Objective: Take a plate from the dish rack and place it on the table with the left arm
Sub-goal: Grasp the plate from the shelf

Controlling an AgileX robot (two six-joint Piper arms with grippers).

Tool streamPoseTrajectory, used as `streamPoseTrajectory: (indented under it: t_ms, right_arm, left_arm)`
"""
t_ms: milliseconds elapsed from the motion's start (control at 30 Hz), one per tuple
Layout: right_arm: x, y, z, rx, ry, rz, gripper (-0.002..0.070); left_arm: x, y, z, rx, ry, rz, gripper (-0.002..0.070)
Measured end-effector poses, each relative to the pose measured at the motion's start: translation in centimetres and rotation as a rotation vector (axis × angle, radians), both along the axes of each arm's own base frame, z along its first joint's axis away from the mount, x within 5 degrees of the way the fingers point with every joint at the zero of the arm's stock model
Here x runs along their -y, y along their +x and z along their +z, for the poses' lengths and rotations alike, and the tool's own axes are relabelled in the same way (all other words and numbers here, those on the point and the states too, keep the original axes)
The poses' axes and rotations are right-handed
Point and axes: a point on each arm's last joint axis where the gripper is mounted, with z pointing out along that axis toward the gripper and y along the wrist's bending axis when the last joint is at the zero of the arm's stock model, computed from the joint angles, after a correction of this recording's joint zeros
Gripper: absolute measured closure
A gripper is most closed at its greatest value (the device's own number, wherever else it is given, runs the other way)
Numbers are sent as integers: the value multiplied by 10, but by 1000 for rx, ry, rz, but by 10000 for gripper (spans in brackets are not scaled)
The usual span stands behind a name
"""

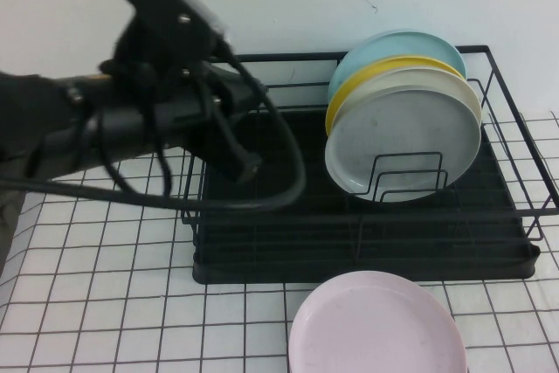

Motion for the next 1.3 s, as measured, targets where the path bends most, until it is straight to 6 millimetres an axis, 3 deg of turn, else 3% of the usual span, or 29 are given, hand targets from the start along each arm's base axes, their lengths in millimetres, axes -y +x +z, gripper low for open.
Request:
streamPoseTrajectory:
  t_ms: [133, 333, 433, 700, 967, 1067, 1200, 1300]
  right_arm:
    - [0, 0, 0, 0, 0, 0, 679]
    - [0, 0, 0, 0, 0, 0, 679]
    - [0, 0, 0, 0, 0, 0, 679]
    - [0, 0, 0, 0, 0, 0, 679]
    - [0, 0, 0, 0, 0, 0, 679]
    - [0, 0, 0, 0, 0, 0, 679]
    - [0, 0, 0, 0, 0, 0, 679]
    - [0, 0, 0, 0, 0, 0, 679]
  left_arm:
    - [33, 21, -15, 62, 122, -101, 559]
    - [72, 50, -43, 98, 208, -119, 244]
    - [87, 64, -56, 129, 255, -109, 184]
    - [112, 93, -93, 138, 327, -77, 259]
    - [121, 116, -107, 156, 334, -12, 300]
    - [123, 118, -107, 151, 322, -5, 389]
    - [123, 119, -106, 152, 317, -2, 585]
    - [124, 118, -106, 142, 306, -5, 633]
